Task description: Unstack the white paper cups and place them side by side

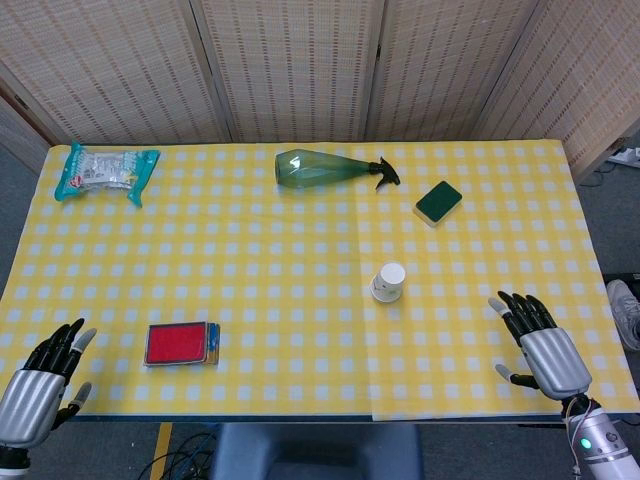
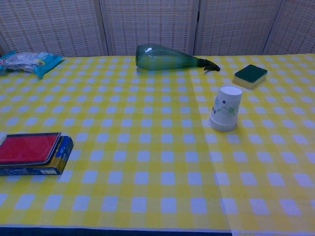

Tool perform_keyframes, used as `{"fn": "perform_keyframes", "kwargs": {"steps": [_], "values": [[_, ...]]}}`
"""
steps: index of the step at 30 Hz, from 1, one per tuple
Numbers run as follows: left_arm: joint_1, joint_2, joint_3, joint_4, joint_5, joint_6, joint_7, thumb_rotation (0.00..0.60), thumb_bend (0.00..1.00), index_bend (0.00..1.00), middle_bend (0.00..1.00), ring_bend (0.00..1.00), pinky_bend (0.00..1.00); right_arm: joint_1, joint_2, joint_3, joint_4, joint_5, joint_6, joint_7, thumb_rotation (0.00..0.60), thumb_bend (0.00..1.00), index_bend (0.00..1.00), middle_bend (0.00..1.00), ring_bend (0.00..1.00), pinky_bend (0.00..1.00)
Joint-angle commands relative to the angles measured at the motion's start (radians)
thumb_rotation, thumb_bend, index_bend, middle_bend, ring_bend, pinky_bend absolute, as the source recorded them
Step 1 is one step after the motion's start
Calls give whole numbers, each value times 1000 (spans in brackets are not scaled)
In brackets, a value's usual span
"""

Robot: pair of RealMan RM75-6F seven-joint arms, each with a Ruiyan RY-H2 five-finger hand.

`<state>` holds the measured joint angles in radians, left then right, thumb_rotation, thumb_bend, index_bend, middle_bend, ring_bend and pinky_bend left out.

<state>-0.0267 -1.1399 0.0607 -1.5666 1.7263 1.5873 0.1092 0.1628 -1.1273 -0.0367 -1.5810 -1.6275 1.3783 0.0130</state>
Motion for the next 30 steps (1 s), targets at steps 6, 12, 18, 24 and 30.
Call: {"fn": "perform_keyframes", "kwargs": {"steps": [6, 12, 18, 24, 30], "values": [[1, -6, -4, -7, -8, 0, 15, 600, 382, 0, 0, 48, 203, 17, 8, 4, -1, 9, -31, 30, 600, 170, 0, 0, 0, 0], [2, -1, -7, -6, -12, 6, 4, 600, 381, 0, 0, 49, 203, 70, 75, 27, -75, 11, -88, 38, 600, 170, 0, 0, 0, 0], [4, 3, -7, -6, -15, 10, -10, 600, 381, 0, 0, 49, 203, 237, 231, 114, -227, 131, -331, 42, 600, 170, 46, 0, 0, 0], [4, 8, -18, -6, -42, 6, -20, 600, 381, 0, 0, 49, 203, 390, 291, 195, -270, 294, -559, 55, 600, 173, 86, 0, 0, 0], [-3, 11, -31, 4, -77, -15, -41, 600, 382, 0, 0, 49, 203, 611, 240, 254, -171, 536, -843, 27, 600, 182, 101, 0, 0, 0]]}}
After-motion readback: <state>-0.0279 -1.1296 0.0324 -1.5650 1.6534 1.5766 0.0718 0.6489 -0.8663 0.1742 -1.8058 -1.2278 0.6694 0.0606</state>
